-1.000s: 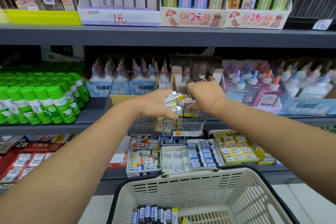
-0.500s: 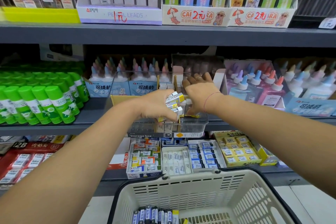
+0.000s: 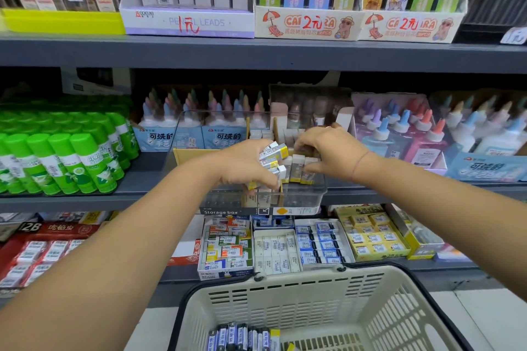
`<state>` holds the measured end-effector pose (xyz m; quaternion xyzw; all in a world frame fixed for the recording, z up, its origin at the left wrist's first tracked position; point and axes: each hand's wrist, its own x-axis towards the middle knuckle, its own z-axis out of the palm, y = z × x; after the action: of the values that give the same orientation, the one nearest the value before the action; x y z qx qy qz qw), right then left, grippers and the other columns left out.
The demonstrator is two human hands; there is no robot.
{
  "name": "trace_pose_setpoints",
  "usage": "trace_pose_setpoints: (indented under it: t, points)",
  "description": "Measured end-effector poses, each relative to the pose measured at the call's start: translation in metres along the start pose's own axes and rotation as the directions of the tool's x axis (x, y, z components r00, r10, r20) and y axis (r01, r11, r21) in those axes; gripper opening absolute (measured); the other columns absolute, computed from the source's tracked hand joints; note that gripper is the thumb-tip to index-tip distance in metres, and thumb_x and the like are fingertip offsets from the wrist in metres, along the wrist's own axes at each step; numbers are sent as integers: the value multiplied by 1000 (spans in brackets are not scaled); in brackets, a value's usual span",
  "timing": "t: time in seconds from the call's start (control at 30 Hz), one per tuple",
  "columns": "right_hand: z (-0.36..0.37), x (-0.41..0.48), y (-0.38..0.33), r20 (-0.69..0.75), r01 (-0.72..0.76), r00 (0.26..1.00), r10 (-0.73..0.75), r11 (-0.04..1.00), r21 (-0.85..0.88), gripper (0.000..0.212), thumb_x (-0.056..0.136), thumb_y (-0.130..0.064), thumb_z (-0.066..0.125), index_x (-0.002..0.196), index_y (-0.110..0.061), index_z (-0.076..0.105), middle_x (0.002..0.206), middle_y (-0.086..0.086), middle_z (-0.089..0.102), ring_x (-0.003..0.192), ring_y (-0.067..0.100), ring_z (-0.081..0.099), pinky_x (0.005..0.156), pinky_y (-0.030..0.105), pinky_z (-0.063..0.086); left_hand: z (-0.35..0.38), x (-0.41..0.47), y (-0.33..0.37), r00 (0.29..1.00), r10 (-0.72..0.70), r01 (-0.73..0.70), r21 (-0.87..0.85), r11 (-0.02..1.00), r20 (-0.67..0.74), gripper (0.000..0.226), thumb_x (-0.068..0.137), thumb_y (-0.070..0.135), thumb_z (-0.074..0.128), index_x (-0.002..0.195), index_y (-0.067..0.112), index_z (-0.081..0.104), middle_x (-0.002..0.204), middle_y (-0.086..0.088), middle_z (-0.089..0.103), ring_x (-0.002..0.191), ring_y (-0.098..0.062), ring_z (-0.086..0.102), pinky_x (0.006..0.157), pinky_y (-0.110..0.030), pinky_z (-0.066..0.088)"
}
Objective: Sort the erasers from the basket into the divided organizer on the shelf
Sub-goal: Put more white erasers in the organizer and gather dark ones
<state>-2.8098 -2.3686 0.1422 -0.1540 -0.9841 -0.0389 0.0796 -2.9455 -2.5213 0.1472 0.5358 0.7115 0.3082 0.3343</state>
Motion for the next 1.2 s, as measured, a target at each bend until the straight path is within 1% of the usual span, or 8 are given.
trace_pose_setpoints:
  t: [0.1, 0.3, 0.47, 0.6, 0.73, 0.9, 1.07, 1.2]
  points:
    - [4, 1, 0, -28, 43, 999, -44, 998, -48, 30, 84, -25, 68, 113, -23, 60, 101, -7, 62, 94, 14, 56, 86, 25, 19, 0, 0, 1, 1000, 4, -4, 10, 1000, 0, 34, 77, 6, 73, 87, 28, 49, 78, 3, 56, 54, 3, 55, 53, -17, 45]
    - [2, 9, -3, 29, 102, 995, -98, 975, -196, 15, 86, -23, 65, 95, -20, 53, 92, -3, 60, 92, 20, 58, 97, 31, 24, 0, 0, 1, 1000, -1, 1, 13, 1000, -8, 31, 78, 7, 74, 88, 24, 51, 79, 3, 56, 59, -2, 55, 54, -21, 46]
    - [7, 10, 0, -15, 102, 994, -105, 988, -111, 11, 85, -18, 66, 90, -17, 57, 90, 0, 63, 90, 21, 58, 91, 28, 22, 0, 2, -1, 1000, -1, 1, 23, 1000, -2, 30, 77, 7, 74, 92, 19, 50, 79, 2, 56, 62, -6, 54, 56, -22, 47]
    - [11, 8, 2, -48, 84, 995, -88, 994, -71, 9, 86, -18, 66, 94, -16, 62, 97, -2, 64, 95, 18, 58, 95, 29, 18, -1, 2, -2, 1000, 2, -2, 19, 1000, 5, 31, 78, 8, 74, 89, 25, 50, 77, 6, 55, 56, 1, 54, 54, -19, 45]
    - [12, 6, 2, -79, 74, 994, -81, 993, -90, 8, 87, -20, 64, 95, -18, 64, 99, -5, 63, 97, 17, 58, 91, 29, 15, -1, 4, -3, 1000, 10, -10, 46, 999, -1, 30, 76, 8, 74, 87, 22, 49, 79, 4, 56, 67, -9, 53, 63, -26, 46]
    - [10, 3, 0, -86, 53, 994, -60, 995, -79, 11, 89, -21, 62, 99, -21, 66, 102, -5, 61, 101, 18, 57, 94, 31, 16, 0, 3, -2, 1000, -4, 4, 32, 999, -3, 29, 76, 7, 74, 92, 16, 52, 78, 2, 56, 66, -10, 54, 63, -28, 47]
    - [6, -7, 2, -86, -1, 996, 0, 1000, -11, 23, 95, -33, 52, 112, -28, 66, 106, -5, 58, 107, 17, 52, 91, 33, 24, -1, -3, 0, 998, -37, 24, -226, 974, -51, 32, 78, 3, 73, 100, 18, 56, 100, -10, 66, 64, -16, 58, 55, -29, 50]
    - [-2, -20, -5, -109, -59, 991, 74, 989, 134, 28, 93, -32, 55, 119, -26, 63, 108, -2, 55, 99, 16, 53, 90, 28, 33, 8, -21, 9, 975, -86, -16, -449, 894, -205, 29, 79, 9, 75, 101, 15, 57, 83, -1, 62, 62, -12, 57, 51, -25, 48]
